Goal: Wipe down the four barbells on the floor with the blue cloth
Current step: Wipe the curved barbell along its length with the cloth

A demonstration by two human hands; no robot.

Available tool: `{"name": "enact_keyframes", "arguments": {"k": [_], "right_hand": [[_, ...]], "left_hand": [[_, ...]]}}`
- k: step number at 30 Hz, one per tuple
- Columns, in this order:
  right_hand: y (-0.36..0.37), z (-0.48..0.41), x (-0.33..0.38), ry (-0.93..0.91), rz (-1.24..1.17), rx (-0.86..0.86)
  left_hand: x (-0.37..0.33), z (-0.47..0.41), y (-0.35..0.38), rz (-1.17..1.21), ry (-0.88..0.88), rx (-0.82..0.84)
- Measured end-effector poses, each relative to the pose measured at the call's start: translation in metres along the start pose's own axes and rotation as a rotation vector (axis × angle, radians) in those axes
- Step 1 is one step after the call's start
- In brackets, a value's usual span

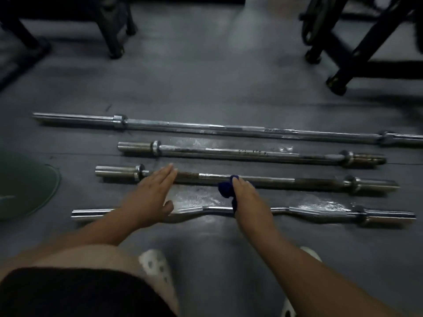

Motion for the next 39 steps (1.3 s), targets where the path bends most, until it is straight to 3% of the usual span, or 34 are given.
{"name": "enact_keyframes", "arguments": {"k": [6, 18, 28, 30, 33, 34, 37, 39], "right_hand": [[-0.030, 0.015, -0.001, -0.029, 0.048, -0.132], [0.051, -0.005, -0.091, 0.161, -0.007, 0.066], [0.110, -0.033, -0.113, -0.024, -0.083, 0.254], [0.118, -0.037, -0.121, 0.045, -0.149, 0.210], [0.134, -0.032, -0.135, 0.368, -0.170, 0.030], [0.146, -0.032, -0.122, 0.399, -0.167, 0.002], [0.174, -0.045, -0.048, 0.082, -0.146, 0.066], [0.184, -0.050, -0.040, -0.081, -0.135, 0.148]], "left_hand": [[-0.010, 0.002, -0.012, 0.092, -0.034, -0.014], [-0.049, -0.063, 0.107, 0.204, 0.132, 0.219], [-0.052, -0.088, 0.165, 0.301, 0.065, 0.330], [-0.053, -0.086, 0.168, 0.290, 0.066, 0.344], [-0.049, -0.083, 0.169, 0.268, 0.049, 0.358], [-0.049, -0.082, 0.170, 0.263, 0.049, 0.361], [-0.047, -0.086, 0.169, 0.230, 0.062, 0.352], [-0.051, -0.089, 0.168, 0.209, 0.083, 0.358]]}}
Point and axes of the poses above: each hand's wrist, its own z-axis away from the middle knuckle, its own y-axis out of the palm, x = y × z, the point moved 6 cm from there along -z, towards the middle knuckle, and after that the axes turned 5 degrees about x, right-handed, at the moved point
